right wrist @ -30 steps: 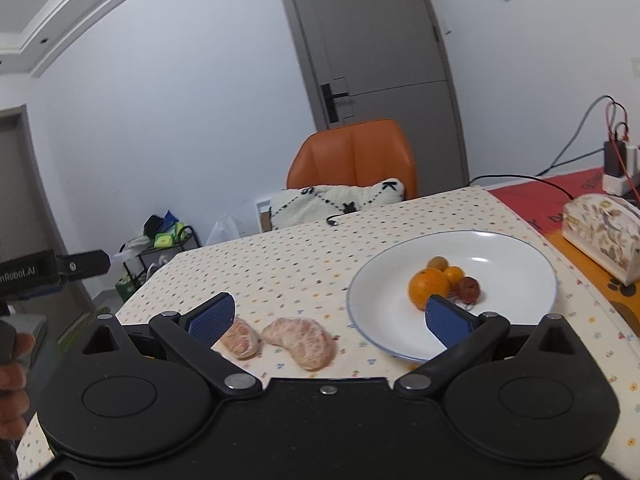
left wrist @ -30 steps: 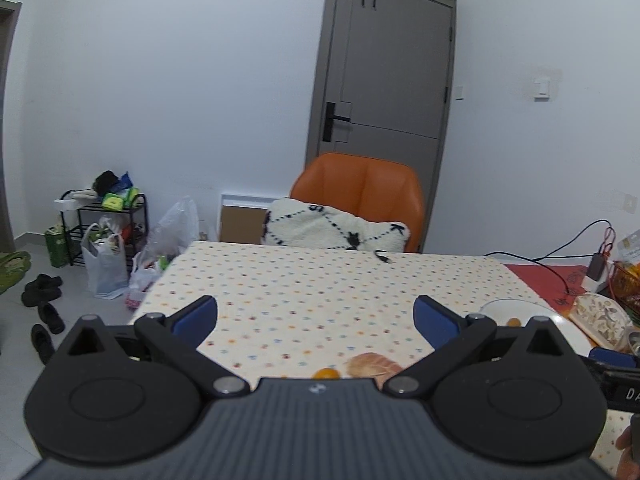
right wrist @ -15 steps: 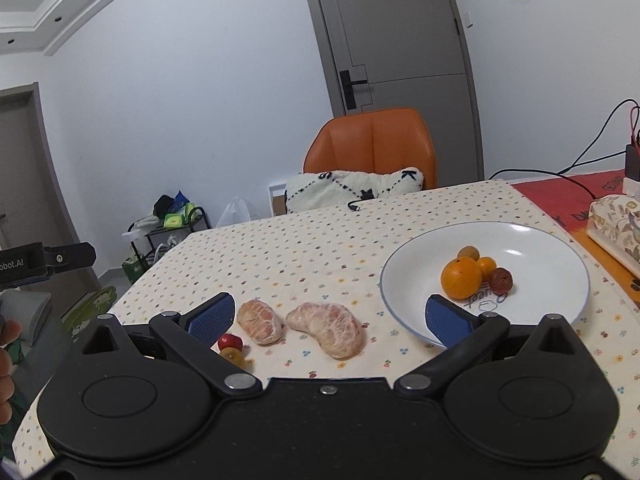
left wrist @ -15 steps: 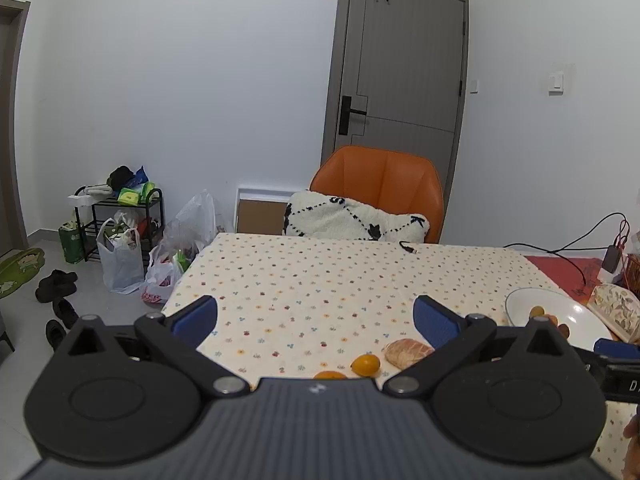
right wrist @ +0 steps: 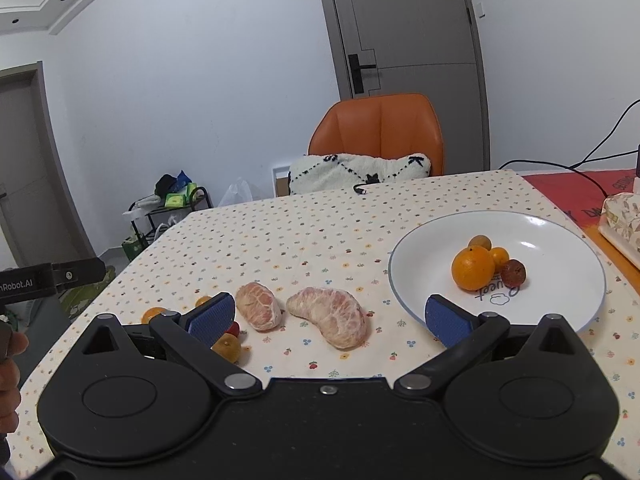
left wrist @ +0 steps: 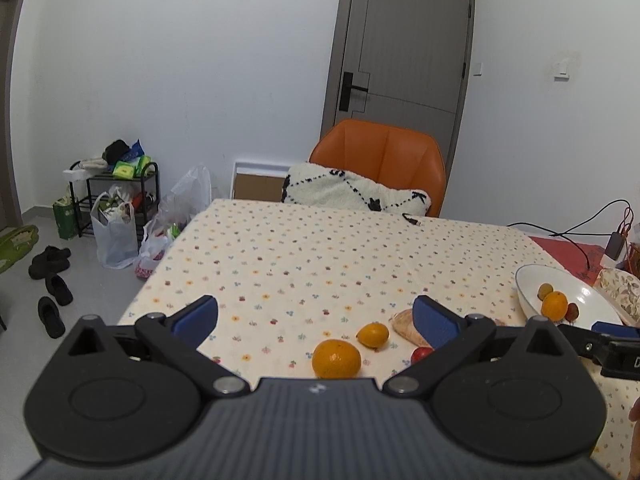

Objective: Organize fruits
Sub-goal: 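Grasp another large orange with the left tool, then grasp a pink pomelo segment with the right tool while the left tool holds the orange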

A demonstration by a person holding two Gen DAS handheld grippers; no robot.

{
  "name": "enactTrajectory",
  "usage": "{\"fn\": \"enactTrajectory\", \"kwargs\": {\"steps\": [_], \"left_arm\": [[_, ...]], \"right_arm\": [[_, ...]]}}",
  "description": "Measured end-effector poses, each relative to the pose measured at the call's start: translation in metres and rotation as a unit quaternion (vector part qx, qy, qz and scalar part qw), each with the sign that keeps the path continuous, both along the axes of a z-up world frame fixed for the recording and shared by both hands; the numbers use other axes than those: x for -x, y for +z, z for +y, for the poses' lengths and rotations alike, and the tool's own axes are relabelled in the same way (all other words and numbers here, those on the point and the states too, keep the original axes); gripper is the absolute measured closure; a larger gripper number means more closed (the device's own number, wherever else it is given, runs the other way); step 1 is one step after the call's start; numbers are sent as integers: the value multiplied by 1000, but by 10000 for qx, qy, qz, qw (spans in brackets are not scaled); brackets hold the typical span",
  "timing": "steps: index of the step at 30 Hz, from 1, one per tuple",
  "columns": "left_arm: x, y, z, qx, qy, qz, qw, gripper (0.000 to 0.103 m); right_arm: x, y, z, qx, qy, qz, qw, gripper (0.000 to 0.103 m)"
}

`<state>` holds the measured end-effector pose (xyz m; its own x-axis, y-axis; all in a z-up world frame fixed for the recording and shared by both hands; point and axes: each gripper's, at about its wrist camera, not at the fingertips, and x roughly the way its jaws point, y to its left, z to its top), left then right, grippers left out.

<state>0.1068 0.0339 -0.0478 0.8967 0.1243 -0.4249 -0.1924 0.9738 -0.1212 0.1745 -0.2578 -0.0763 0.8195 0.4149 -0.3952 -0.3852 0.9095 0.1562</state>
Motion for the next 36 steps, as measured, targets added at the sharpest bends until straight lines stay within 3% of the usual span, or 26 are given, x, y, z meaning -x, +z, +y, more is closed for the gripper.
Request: {"fn": "enactTrajectory", "kwargs": {"steps": [12, 16, 20, 25, 30, 32, 34, 36], "left_arm": [[-24, -28, 6, 356, -48, 266, 9990, 14], [-32, -37, 3, 428, -119, 372, 9983, 23], [-38, -46, 1, 496, -191, 499, 9973, 31], [-45, -55, 0, 521, -210, 603, 9966, 33], [-48, -62, 3, 597, -198, 681, 9957, 46], [-48, -62, 5, 640, -188, 659, 9956, 60], [-47, -61, 6, 696, -184, 618, 9955, 66], [-44, -62, 7, 704, -161, 595, 9956, 66]], "right_arm": [[-30, -23, 16, 291, 112, 443, 9985, 30], [-38, -31, 21, 409, 158, 537, 9976, 40], [-47, -35, 22, 428, 129, 625, 9970, 43], [-51, -37, 26, 516, 150, 595, 9968, 49], [-54, -41, 30, 550, 160, 660, 9962, 57], [-54, -41, 28, 534, 143, 666, 9962, 59], [-53, -40, 27, 496, 136, 698, 9962, 63], [-51, -39, 27, 442, 183, 781, 9958, 63]]}}
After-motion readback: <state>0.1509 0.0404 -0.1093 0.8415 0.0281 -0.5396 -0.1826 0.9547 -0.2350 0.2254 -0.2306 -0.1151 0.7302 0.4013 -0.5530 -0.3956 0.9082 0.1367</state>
